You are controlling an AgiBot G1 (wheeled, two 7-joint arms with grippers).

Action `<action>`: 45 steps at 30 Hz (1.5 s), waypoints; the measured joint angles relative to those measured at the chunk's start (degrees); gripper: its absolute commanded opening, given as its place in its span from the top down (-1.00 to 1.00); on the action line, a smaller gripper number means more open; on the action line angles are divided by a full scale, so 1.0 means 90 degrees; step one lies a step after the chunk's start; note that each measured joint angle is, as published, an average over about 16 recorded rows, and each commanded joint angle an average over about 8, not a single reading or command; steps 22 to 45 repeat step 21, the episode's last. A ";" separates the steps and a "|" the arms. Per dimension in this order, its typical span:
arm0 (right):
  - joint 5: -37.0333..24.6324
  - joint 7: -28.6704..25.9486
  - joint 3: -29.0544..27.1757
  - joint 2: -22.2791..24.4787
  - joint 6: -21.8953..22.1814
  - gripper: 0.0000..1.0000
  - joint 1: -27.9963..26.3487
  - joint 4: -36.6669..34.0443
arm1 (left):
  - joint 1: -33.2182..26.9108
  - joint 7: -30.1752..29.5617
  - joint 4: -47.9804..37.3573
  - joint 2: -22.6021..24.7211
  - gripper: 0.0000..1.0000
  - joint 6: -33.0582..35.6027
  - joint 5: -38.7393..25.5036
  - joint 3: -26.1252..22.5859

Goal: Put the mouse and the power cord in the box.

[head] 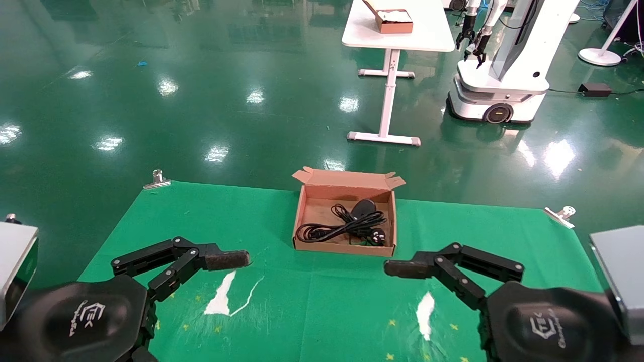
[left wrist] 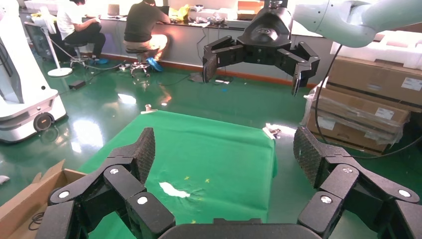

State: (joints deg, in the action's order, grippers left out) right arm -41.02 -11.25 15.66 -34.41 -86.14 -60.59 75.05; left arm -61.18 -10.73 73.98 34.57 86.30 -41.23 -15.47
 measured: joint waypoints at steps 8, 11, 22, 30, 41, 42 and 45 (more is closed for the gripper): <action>-0.0044 0.0032 0.0018 -0.0034 0.0026 -1.00 -0.0055 -0.0086 | -0.0020 0.0000 -0.0024 0.0024 -1.00 -0.0033 -0.0031 -0.0029; -0.0057 0.0040 0.0024 -0.0042 0.0032 -1.00 -0.0069 -0.0107 | -0.0025 0.0000 -0.0030 0.0029 -1.00 -0.0040 -0.0039 -0.0036; -0.0076 0.0051 0.0032 -0.0056 0.0042 -1.00 -0.0089 -0.0141 | -0.0032 0.0000 -0.0038 0.0038 -1.00 -0.0053 -0.0052 -0.0046; -0.0076 0.0051 0.0032 -0.0056 0.0042 -1.00 -0.0089 -0.0141 | -0.0032 0.0000 -0.0038 0.0038 -1.00 -0.0053 -0.0052 -0.0046; -0.0076 0.0051 0.0032 -0.0056 0.0042 -1.00 -0.0089 -0.0141 | -0.0032 0.0000 -0.0038 0.0038 -1.00 -0.0053 -0.0052 -0.0046; -0.0076 0.0051 0.0032 -0.0056 0.0042 -1.00 -0.0089 -0.0141 | -0.0032 0.0000 -0.0038 0.0038 -1.00 -0.0053 -0.0052 -0.0046; -0.0076 0.0051 0.0032 -0.0056 0.0042 -1.00 -0.0089 -0.0141 | -0.0032 0.0000 -0.0038 0.0038 -1.00 -0.0053 -0.0052 -0.0046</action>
